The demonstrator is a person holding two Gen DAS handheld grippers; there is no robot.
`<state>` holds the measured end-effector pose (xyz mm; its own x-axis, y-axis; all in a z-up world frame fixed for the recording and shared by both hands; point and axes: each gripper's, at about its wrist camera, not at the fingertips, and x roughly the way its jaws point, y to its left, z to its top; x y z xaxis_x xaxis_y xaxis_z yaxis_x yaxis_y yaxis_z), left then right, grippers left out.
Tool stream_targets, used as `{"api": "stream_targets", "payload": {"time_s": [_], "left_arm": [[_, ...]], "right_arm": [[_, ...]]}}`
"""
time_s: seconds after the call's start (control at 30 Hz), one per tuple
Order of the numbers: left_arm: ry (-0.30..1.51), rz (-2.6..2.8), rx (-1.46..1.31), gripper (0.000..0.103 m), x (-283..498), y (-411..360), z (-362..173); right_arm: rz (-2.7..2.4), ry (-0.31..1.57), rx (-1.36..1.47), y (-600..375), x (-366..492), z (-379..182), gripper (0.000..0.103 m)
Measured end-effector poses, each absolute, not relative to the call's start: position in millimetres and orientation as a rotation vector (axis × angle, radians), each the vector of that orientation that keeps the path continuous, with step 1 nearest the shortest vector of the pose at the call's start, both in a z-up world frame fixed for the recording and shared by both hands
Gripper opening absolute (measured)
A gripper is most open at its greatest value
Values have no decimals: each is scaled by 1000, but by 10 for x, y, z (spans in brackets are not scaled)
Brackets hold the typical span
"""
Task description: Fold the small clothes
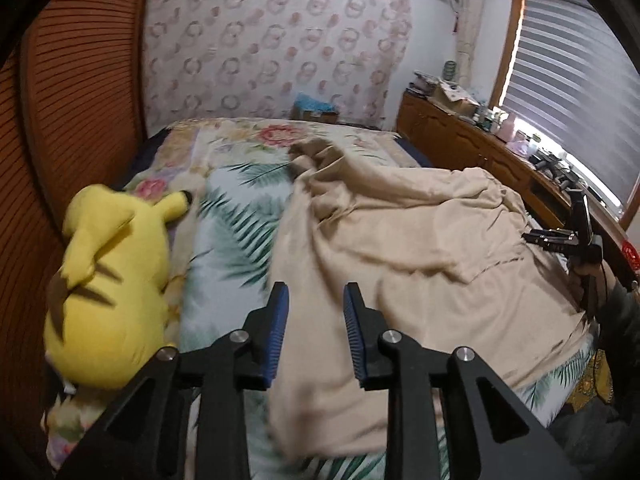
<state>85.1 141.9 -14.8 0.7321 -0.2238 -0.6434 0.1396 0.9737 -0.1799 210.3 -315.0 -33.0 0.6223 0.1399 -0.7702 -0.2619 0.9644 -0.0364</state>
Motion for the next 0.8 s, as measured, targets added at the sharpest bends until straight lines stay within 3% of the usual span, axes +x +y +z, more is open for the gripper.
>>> {"api": "stream_targets", "payload": {"time_s": [0.4,0.8], "left_arm": [[833,-216,-73,27,2031,1020,-418],[879,-154,-39,27,2305,949,-713]], "right_arm": [[233,870,-150,-3158,2102,-329,57],[232,872,-145,-3166,2103,-331,58]]}}
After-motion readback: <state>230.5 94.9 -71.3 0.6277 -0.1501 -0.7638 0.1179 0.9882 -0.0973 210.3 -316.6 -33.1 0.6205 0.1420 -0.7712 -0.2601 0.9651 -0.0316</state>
